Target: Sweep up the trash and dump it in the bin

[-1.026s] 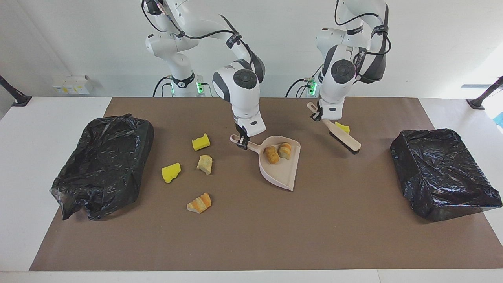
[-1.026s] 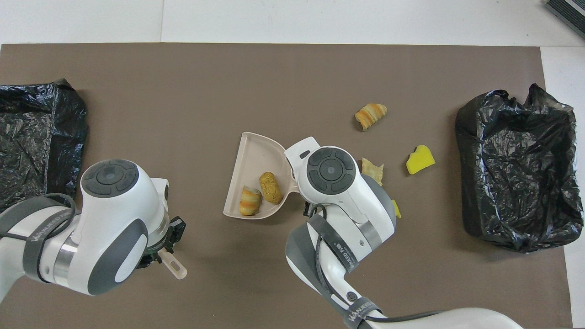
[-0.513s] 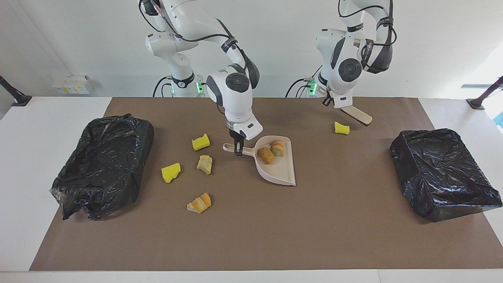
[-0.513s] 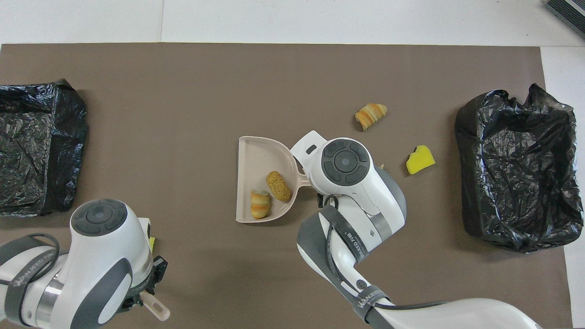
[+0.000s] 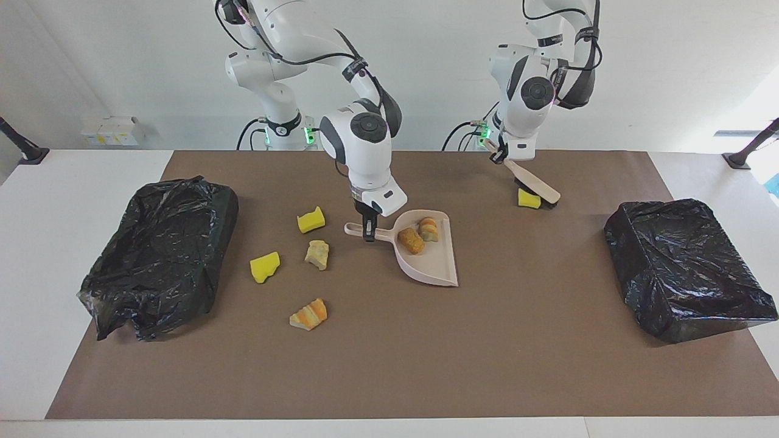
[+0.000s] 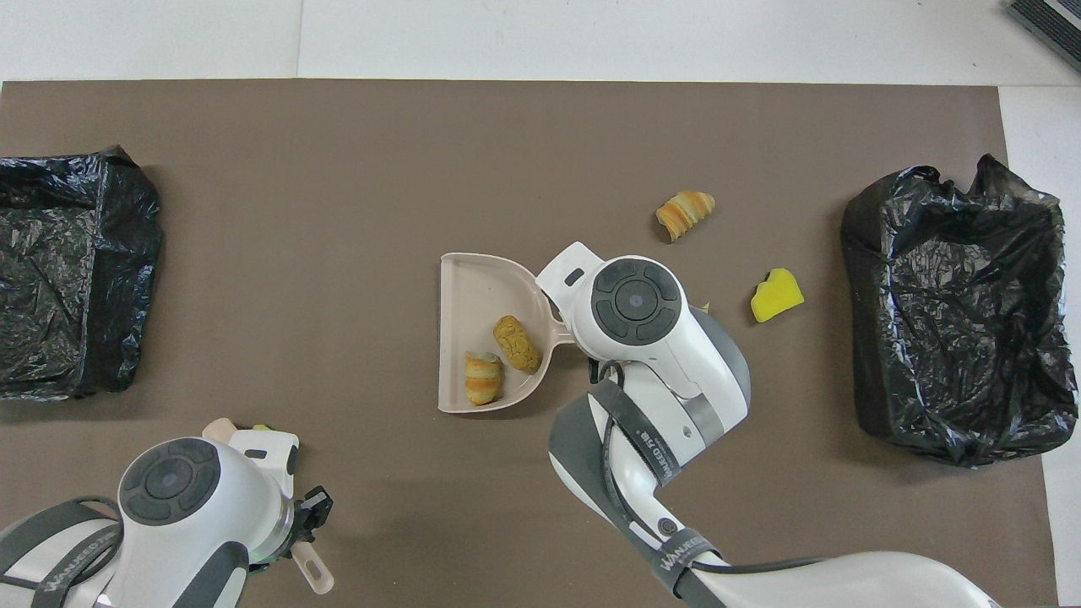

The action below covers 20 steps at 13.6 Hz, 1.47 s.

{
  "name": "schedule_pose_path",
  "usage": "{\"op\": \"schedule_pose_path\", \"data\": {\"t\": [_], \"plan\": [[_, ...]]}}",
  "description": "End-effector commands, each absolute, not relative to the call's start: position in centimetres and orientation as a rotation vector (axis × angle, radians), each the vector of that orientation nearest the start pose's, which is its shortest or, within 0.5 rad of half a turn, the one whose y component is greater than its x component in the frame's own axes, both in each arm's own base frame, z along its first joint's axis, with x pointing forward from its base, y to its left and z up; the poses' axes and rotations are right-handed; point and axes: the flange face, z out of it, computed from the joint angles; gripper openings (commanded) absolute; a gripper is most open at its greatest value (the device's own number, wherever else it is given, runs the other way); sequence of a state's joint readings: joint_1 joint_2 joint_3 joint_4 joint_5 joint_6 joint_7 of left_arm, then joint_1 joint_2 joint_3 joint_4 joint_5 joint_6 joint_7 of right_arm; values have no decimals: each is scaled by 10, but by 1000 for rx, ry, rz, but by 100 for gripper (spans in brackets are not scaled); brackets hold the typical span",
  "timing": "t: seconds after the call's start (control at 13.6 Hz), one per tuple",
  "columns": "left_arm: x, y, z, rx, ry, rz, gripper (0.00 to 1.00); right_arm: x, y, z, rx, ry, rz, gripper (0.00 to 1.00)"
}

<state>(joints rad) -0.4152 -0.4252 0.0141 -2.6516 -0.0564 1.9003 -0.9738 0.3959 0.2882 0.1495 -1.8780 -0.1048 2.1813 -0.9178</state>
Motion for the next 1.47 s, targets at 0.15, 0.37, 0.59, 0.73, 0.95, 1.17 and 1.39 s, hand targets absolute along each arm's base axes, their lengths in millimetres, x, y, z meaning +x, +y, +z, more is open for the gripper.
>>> {"op": "schedule_pose_path", "data": {"t": [0.15, 0.37, 0.59, 0.73, 0.95, 1.17, 1.39], "plan": [[361, -162, 345, -2996, -668, 406, 0, 536, 312, 359, -2296, -2233, -23, 0], [399, -207, 332, -3083, -578, 360, 0, 536, 312, 359, -2299, -2229, -23, 0], [409, -250, 323, -3143, -493, 275, 0, 536, 312, 359, -2301, -2227, -23, 0], [397, -277, 327, -3173, -404, 241, 0, 535, 312, 359, -2297, -2231, -21, 0], [372, -329, 336, -3266, -335, 165, 0, 535, 312, 359, -2306, -2222, -24, 0], [379, -328, 340, -3260, -365, 179, 0, 536, 312, 359, -2309, -2219, -26, 0], [395, -305, 336, -3212, -445, 232, 0, 536, 312, 359, -2309, -2219, -26, 0]]}}
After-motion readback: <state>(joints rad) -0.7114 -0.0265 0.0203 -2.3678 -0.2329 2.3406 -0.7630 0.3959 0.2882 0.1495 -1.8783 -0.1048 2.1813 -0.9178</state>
